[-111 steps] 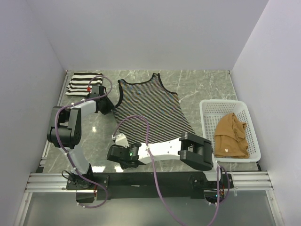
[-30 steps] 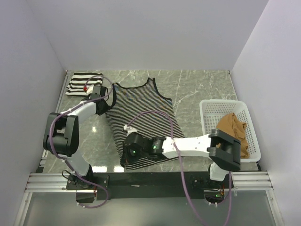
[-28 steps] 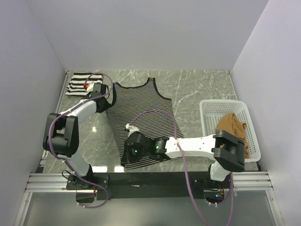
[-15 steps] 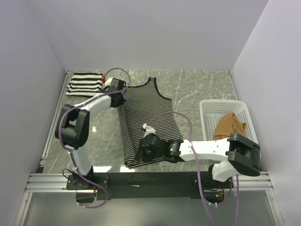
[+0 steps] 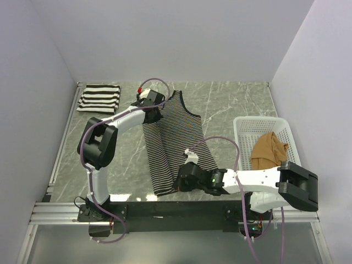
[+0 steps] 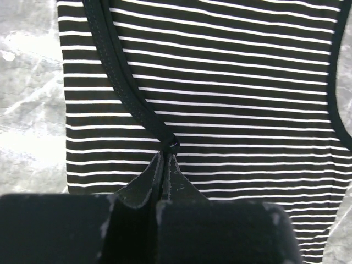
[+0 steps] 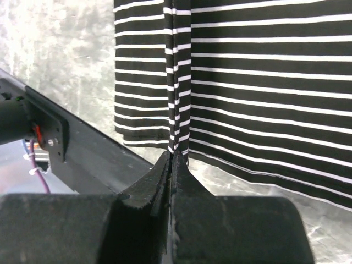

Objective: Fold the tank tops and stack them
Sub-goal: Fold the tank top

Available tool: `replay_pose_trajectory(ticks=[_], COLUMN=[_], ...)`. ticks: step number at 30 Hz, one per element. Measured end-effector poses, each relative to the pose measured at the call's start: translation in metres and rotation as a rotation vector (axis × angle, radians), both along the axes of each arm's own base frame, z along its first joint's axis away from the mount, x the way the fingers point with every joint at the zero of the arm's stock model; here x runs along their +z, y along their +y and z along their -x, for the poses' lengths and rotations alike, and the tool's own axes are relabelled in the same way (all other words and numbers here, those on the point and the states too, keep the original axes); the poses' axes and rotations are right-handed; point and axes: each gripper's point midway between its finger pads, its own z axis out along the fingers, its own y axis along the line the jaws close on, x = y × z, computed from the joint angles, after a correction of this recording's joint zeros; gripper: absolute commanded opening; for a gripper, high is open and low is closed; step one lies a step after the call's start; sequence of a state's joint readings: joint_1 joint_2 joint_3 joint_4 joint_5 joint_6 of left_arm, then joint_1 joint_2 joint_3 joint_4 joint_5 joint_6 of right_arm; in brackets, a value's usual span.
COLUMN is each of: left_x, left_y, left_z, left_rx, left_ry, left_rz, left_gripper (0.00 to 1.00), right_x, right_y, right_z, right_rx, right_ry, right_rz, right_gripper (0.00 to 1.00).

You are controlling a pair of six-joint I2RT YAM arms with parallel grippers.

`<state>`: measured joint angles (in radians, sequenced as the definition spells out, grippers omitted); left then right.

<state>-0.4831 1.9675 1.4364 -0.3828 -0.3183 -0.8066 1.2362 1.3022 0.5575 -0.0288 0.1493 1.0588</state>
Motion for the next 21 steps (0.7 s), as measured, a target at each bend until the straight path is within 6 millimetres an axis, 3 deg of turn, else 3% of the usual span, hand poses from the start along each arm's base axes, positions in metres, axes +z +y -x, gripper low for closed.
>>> replay_pose_trajectory(ticks=[10,11,12,13,15,19,21], left_x=[-0.014,-0.016,-0.018,-0.019,-0.019,-0.012,-0.007], left_y=[-0.007,-0.007,-0.008,-0.008,-0.011,-0.02,-0.021], left_z=[-0.001,0.0,0.0,0.0,-0.001,-0.009,-0.01], left_rx=[-0.011,-0.013,-0.016,-0.016,-0.028,-0.053,-0.065], left_ry=[0.021,0.025,0.029,0.031,0.031,-0.016,-0.036], left_rz=[-0.011,-0.011,-0.011,-0.008,-0.002,0.037,0.044], left_gripper=[0.02,0.1,0.1,0.25,0.38,0.48,0.47], right_x=[0.0,-0.001,-0.001,-0.001,-0.002,-0.004,0.0], right_y=[-0.004,-0.006,-0.007,-0.009,-0.012,-0.026,-0.032], right_z=[-0.003,-0.003,-0.003,-0.004,-0.005,-0.008,-0.009], right_rx=[-0.035,-0.04,-0.042,-0.048,-0.062,-0.103,-0.123], right_ry=[-0.002,-0.005,-0.006,-0.006,-0.008,-0.015,-0.028], right_rz=[-0.005,-0.003,-0.001,0.005,0.016,0.057,0.063], right_gripper=[0.0,0.06,0.12,0.17,0.35,0.39,0.39])
